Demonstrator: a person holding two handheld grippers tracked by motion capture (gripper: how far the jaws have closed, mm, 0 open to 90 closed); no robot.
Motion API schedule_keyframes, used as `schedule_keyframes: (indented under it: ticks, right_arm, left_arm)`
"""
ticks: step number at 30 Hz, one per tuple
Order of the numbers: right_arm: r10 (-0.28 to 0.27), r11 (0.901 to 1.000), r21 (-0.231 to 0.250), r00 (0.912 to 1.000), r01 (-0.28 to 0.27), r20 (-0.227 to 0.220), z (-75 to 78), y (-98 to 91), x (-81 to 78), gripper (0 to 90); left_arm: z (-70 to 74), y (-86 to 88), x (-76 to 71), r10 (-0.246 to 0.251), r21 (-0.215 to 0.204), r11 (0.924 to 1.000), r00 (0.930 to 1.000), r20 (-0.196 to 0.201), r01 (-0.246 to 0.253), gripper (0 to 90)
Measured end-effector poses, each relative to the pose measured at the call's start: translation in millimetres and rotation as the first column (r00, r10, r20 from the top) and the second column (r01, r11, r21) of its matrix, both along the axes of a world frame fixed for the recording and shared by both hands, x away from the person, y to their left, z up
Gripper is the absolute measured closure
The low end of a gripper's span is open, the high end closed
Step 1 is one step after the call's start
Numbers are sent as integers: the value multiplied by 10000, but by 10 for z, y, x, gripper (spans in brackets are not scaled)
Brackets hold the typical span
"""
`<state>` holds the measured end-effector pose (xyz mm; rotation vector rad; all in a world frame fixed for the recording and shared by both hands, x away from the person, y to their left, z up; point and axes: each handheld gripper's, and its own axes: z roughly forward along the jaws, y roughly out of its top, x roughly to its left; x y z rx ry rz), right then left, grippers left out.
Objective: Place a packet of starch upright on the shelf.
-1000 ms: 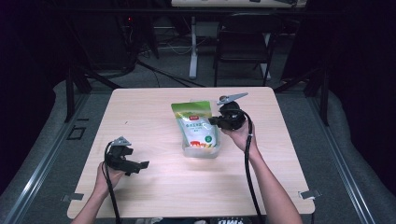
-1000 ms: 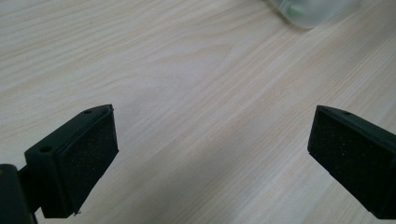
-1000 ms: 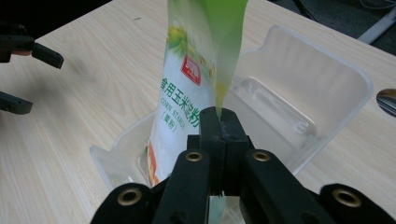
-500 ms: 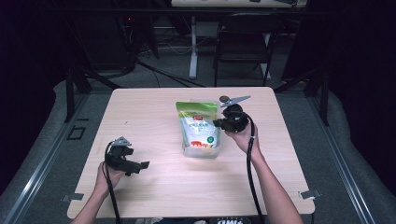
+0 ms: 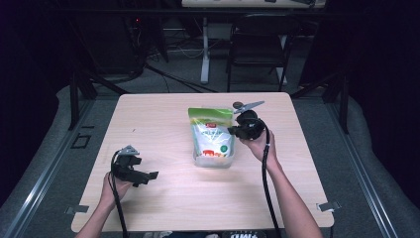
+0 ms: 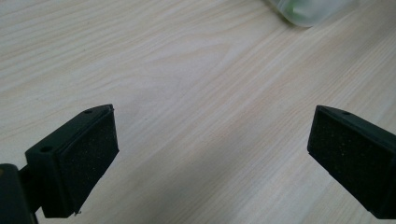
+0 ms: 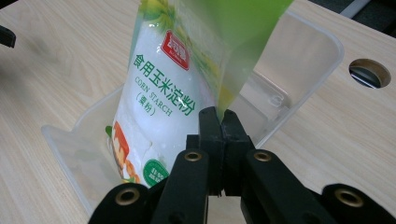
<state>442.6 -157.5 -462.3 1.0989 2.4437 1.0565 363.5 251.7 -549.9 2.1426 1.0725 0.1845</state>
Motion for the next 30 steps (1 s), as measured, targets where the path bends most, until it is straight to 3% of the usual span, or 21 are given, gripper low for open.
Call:
schedule_keyframes:
  ticks: [5, 11, 18, 24, 30]
  right_arm:
    - [-40, 9998, 186, 10000, 41, -66, 48, -34, -11, 765]
    - [-150, 9986, 505, 9998, 156, -127, 201, -155, -79, 500]
    - [-46, 9994, 338, 9999, 50, -125, 398, -289, -228, 253]
    - [-68, 9999, 110, 10000, 68, 43, 538, -442, -398, 158]
    - [-248, 9995, -194, 9997, 250, 90, 608, -658, -608, 123]
  left_arm:
    - [1, 0, 1, -21, 8, 10000, 10000, -16, 21, 19]
    - [0, -12, 2, -37, 55, 10000, 10000, -44, 38, 19]
    - [-1, -13, 1, -28, 71, 10000, 10000, -43, 29, 19]
    - [-2, -14, 1, -45, 76, 10000, 10000, -43, 45, 19]
    - [-2, -16, 2, -49, 84, 10000, 10000, -31, 49, 20]
